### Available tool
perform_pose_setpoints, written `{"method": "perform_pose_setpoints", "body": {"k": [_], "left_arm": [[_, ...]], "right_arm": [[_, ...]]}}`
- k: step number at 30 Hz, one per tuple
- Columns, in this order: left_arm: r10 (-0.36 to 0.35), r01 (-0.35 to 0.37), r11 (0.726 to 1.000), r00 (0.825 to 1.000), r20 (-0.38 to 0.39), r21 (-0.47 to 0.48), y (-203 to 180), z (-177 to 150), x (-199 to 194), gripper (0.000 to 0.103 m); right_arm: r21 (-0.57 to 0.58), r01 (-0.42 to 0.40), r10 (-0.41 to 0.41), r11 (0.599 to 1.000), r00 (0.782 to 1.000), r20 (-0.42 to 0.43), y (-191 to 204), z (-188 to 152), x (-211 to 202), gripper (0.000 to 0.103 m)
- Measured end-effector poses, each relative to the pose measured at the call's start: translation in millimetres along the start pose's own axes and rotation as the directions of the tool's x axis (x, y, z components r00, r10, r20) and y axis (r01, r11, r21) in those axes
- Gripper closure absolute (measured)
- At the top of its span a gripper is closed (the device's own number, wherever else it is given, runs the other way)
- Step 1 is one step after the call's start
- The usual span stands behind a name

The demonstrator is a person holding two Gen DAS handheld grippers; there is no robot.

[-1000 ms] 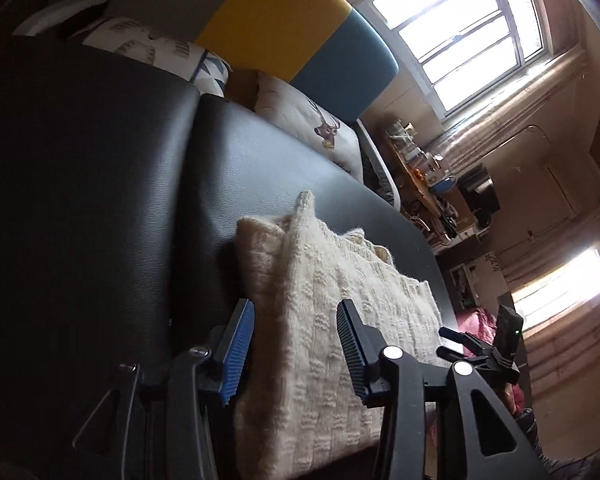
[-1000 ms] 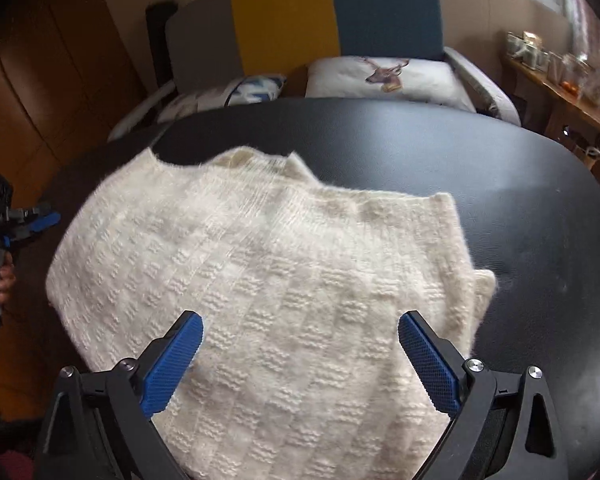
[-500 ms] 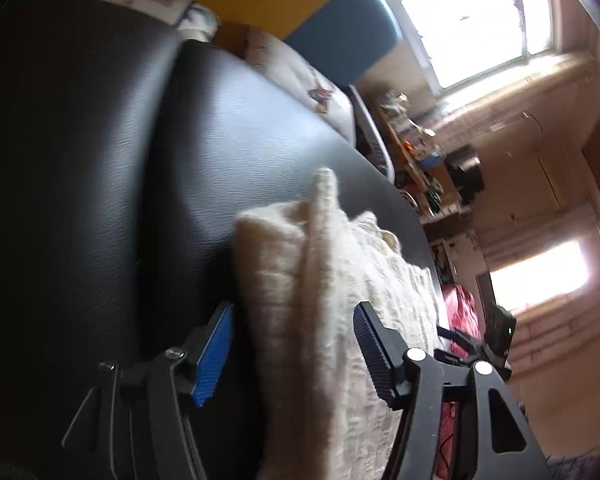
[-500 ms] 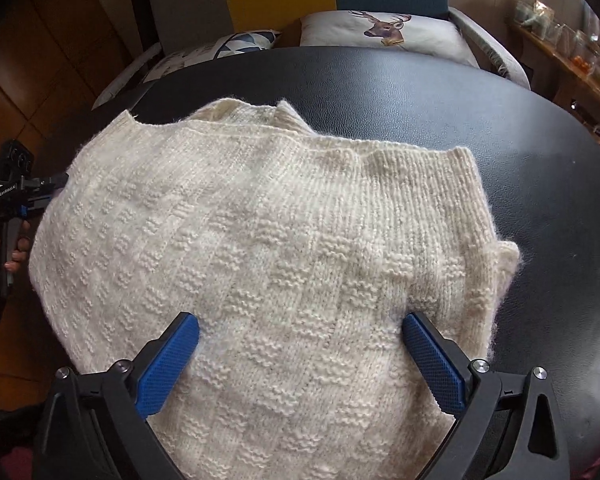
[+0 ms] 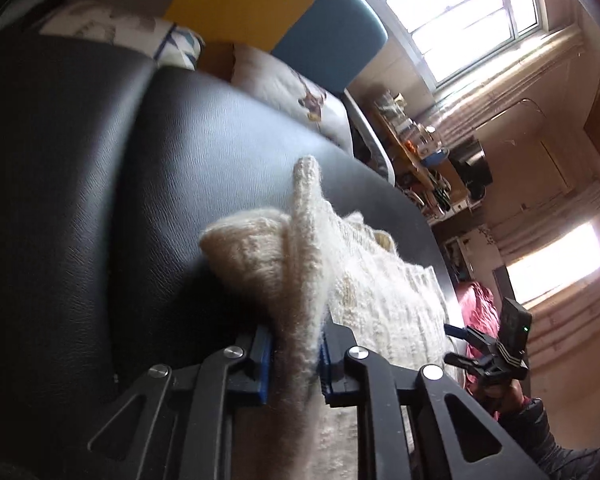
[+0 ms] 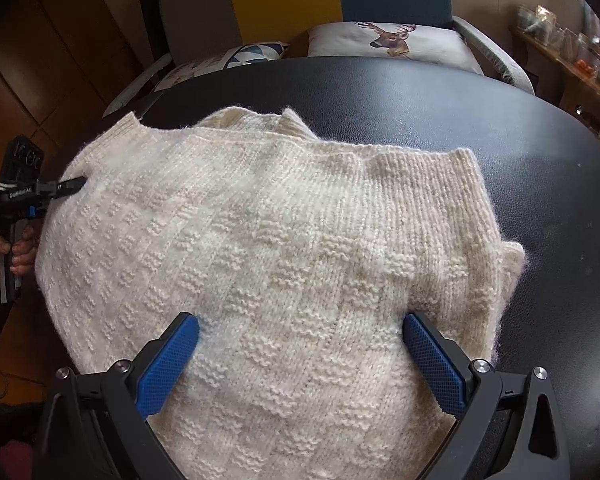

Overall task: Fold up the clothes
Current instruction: 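Grasp the sweater end with the left gripper, then lift the sweater end and fold it over the body with the left gripper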

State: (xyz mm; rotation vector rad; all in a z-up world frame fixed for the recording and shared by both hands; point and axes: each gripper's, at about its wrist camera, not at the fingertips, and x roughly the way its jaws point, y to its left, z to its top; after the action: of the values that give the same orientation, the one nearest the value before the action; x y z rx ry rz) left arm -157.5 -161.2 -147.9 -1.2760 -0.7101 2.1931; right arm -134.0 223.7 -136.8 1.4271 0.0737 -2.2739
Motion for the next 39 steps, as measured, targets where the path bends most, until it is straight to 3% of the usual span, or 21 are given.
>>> {"method": "perform_pose_setpoints", "body": {"k": [9,14,18,23,29,36,39], "left_arm": [[0.091,-0.091,0.994,0.996,0.006,0.056,-3.2,16.2,-42.1,0.087],[0.152,-0.148,0.983,0.988,-0.027,0.109,-14.1,21.4,-53.4,0.087],[0.161,-0.157,0.981,0.986,-0.03,0.111,-15.6,22.0,-56.5,0.087],[0.058,-0.057,0.998,0.998,-0.014,0.024,-16.9,22.9,-58.2,0.088],[-0.097,0.105,0.992,0.989,0.111,-0.069,-40.0,12.3,-79.4,0.088],[-0.152,0.18,0.974,0.97,0.187,-0.138,-78.5,16.0,-80.4,0.088],[-0.141,0.169,0.976,0.972,0.189,-0.139,-103.1,23.4,-74.1,0.088]], "right_arm": [[-0.255,-0.1,0.092,0.962,0.995,-0.042,18.4,-1.4,-52.1,0.0],[-0.364,-0.149,0.114,0.919,0.987,-0.116,26.7,17.1,-36.7,0.0],[-0.429,-0.187,0.103,0.883,0.972,-0.212,18.1,27.3,-4.4,0.0],[-0.441,-0.166,0.018,0.882,0.948,-0.319,-7.7,18.0,43.7,0.0],[-0.368,-0.125,0.045,0.921,0.975,-0.218,-21.4,5.1,41.5,0.0],[-0.255,-0.078,0.046,0.964,0.991,-0.128,-23.9,-3.9,39.5,0.0],[-0.241,-0.071,0.047,0.968,0.993,-0.104,-16.6,-7.5,40.8,0.0]]}}
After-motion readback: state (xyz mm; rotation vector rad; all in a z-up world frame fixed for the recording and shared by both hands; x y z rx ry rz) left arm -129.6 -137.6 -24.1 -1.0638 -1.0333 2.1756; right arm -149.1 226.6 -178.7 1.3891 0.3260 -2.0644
